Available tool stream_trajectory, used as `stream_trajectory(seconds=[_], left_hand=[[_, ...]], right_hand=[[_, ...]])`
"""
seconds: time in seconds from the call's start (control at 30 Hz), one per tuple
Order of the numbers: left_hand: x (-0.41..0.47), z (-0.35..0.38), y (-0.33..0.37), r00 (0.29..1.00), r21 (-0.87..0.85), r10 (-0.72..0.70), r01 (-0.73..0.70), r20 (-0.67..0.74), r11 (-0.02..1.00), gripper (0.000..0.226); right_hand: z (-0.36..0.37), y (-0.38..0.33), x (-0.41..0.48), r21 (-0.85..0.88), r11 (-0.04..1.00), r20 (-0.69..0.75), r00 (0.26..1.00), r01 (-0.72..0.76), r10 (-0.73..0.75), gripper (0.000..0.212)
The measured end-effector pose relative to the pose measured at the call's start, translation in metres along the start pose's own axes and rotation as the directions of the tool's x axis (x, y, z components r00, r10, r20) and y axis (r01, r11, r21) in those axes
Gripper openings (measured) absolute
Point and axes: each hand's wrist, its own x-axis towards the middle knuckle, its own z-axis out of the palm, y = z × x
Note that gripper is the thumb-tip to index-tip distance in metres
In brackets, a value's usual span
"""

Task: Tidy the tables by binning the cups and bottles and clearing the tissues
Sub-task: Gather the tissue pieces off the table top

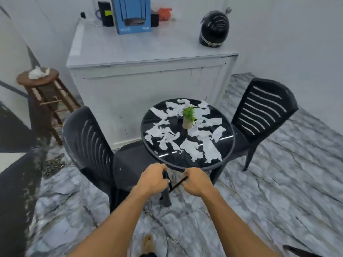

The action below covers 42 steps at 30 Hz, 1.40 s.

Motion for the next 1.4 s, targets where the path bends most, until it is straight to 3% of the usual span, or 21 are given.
stream_trajectory(seconds=[0.23,0.43,0.63,0.8,1.07,1.23,1.33,1.4], left_hand=[[0.070,0.007,0.011,0.995,0.038,0.052,-0.056,0.079,0.998,0.034],[0.130,-0.005,-0.010,0.999,-0.030,0.002,-0.001,0.037,1.000,0.047],[0.175,-0.005,-0.018,1.000,-0.048,-0.014,0.014,-0.005,0.999,0.035],[0.202,0.018,0.010,0.998,-0.092,0.034,-0.029,0.052,0.995,0.043],[0.239,0.065,0.067,0.991,-0.020,0.017,-0.014,0.132,1.000,0.060],[0.240,0.082,0.075,0.989,0.049,-0.092,0.087,0.118,0.995,0.048],[0.238,0.085,0.078,0.993,0.017,-0.114,0.114,0.023,0.993,0.035],[0.237,0.082,0.081,0.993,0.022,-0.102,0.104,-0.065,0.994,0.017]], right_hand=[[-0.014,0.024,0.053,0.015,0.997,-0.037,0.997,-0.071,0.072,0.024],[-0.016,0.025,0.118,0.069,0.991,-0.043,0.992,-0.112,0.115,0.040],[-0.011,0.036,0.151,0.095,0.983,-0.075,0.984,-0.154,0.162,0.035],[-0.017,0.060,0.167,0.164,0.966,-0.149,0.963,-0.201,0.226,0.038],[-0.037,0.124,0.201,0.086,0.975,-0.083,0.973,-0.207,0.214,0.044],[-0.033,0.158,0.216,0.069,0.989,0.019,0.992,-0.129,0.128,0.060],[-0.036,0.169,0.229,0.102,0.990,0.028,0.995,-0.101,0.098,0.063],[-0.036,0.175,0.235,0.077,0.994,0.033,0.996,-0.083,0.081,0.047]])
